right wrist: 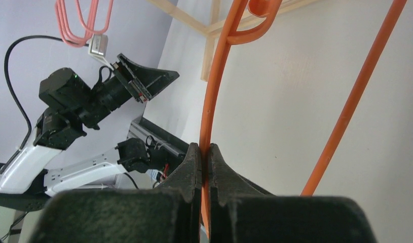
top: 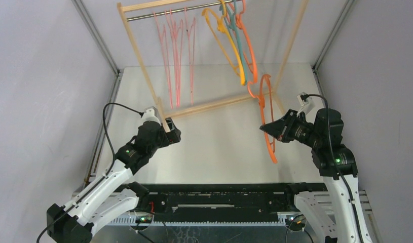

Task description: Organize the hangers

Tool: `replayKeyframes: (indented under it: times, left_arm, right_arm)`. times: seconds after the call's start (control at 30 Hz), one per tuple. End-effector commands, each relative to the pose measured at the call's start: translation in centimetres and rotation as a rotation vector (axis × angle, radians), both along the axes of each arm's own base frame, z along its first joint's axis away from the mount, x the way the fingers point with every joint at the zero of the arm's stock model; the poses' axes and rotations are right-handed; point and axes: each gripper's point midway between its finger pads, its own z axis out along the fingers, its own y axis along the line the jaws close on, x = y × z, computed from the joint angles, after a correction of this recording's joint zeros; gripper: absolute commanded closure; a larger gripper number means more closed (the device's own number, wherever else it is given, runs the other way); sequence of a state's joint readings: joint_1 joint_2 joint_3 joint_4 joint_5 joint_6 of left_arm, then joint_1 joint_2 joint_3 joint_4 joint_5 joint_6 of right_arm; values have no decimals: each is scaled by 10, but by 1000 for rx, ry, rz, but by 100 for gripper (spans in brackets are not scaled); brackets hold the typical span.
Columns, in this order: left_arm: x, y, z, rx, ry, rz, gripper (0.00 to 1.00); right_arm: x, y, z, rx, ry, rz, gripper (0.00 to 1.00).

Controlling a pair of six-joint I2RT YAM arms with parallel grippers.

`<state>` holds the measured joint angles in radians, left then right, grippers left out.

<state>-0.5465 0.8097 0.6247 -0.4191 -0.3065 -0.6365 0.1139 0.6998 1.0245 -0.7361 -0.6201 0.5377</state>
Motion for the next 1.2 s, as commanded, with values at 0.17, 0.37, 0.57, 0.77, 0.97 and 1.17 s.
replayKeyframes:
  times: [0.17, 0.37, 0.57, 0.77, 0.97, 1.17]
  left_arm:
    - [11, -6, 23, -35, -63, -10, 0]
    - [9, -6, 18, -47, -59, -1, 1]
    - [7, -6, 12, -60, -52, 7, 1]
    - [11, -8, 13, -61, -53, 6, 1]
    - [16, -13, 15, -67, -53, 0, 0]
    - [18, -15, 14, -67, -52, -9, 0]
  right_arm:
    - [-21, 16, 3, 33, 0, 106, 100]
    - [-30, 11, -4, -9, 6, 95, 100]
    - [-47, 7, 23, 3, -44, 85, 100]
    - [-45, 4, 75, 29, -138, 59, 100]
    - [-40, 1, 101, 29, -184, 31, 100]
    - [-1, 14, 120, 137, -192, 56, 100]
